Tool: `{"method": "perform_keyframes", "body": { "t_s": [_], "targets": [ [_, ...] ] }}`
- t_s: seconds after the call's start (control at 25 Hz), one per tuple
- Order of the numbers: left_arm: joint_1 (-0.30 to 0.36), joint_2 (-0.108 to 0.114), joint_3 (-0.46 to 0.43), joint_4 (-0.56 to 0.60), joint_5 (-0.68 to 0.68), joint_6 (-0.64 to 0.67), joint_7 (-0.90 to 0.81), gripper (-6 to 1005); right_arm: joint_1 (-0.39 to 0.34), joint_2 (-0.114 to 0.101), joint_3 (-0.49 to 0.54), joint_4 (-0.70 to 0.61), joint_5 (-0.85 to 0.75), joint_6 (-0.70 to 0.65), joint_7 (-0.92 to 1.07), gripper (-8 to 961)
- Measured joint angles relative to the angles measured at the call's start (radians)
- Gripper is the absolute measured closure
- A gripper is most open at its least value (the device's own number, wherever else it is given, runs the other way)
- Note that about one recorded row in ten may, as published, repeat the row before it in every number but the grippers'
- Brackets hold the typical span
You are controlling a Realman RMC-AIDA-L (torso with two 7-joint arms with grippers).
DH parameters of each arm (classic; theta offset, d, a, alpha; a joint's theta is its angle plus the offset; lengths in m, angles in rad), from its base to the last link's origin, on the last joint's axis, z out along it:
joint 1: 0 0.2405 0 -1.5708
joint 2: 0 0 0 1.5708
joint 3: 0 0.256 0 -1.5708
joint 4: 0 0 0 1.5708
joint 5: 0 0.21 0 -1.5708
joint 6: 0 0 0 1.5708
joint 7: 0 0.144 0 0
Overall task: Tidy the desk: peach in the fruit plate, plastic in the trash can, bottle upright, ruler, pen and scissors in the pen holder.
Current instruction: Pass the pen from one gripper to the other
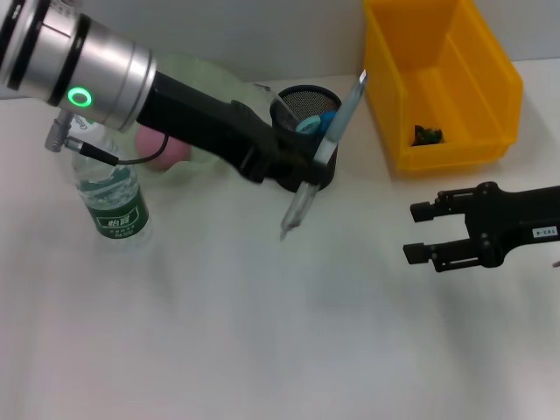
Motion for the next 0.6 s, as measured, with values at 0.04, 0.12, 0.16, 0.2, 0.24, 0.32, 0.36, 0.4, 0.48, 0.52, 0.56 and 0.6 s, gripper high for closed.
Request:
{"method": "perform_keyframes", "body": {
  "t_s": [0.04, 0.12, 0.16, 0.2, 0.24, 0.32, 0.36, 0.4, 0.48, 0.52, 0.56, 0.6],
  "targets": [
    [0.009, 0.002, -0.006, -0.001, -0.029, -0.001, -0.065, 868, -0.002, 0.001, 0.0, -0.002, 0.008, 0.001, -0.014, 223],
    [0.02, 0.007, -0.021, -0.007, -0.06, -0.001, -0.185, 868, -0.006, 0.003, 0.001, -0.008, 0.029, 0.002, -0.039, 223],
    [0.02, 0.007, -0.023, -0.007, -0.061, 0.0, -0.195, 868, -0.014, 0.006, 0.002, -0.01, 0.058, 0.001, -0.073, 223],
    [0.022, 0.008, -0.028, -0.008, -0.065, 0.002, -0.23, 868, -0.014, 0.006, 0.002, -0.01, 0.058, 0.001, -0.073, 223],
    [0.023, 0.009, -0.03, -0.009, -0.067, 0.004, -0.263, 868, -0.021, 0.01, 0.002, -0.011, 0.08, 0.001, -0.103, 223],
    [0.023, 0.011, -0.031, -0.009, -0.068, 0.008, -0.306, 868, -0.038, 0.022, 0.001, -0.014, 0.13, 0.008, -0.171, 224],
    [0.02, 0.014, -0.032, -0.014, -0.07, 0.014, -0.389, 868, -0.053, 0.037, 0.0, -0.022, 0.172, 0.016, -0.244, 224],
    [0.017, 0.015, -0.032, -0.019, -0.071, 0.015, -0.409, 868, -0.053, 0.037, 0.0, -0.022, 0.172, 0.016, -0.244, 224],
    [0.007, 0.019, -0.033, -0.042, -0.073, 0.018, -0.463, 868, -0.063, 0.053, 0.001, -0.03, 0.197, 0.028, -0.32, 224],
    [0.002, 0.022, -0.034, -0.054, -0.078, 0.02, -0.485, 868, -0.066, 0.06, 0.004, -0.032, 0.207, 0.036, -0.363, 224],
    [-0.003, 0.025, -0.038, -0.077, -0.099, 0.022, -0.523, 868, -0.071, 0.069, 0.005, -0.031, 0.224, 0.049, -0.438, 224],
    [-0.003, 0.025, -0.038, -0.077, -0.099, 0.022, -0.523, 868, -0.071, 0.069, 0.005, -0.031, 0.224, 0.049, -0.438, 224]
  ]
}}
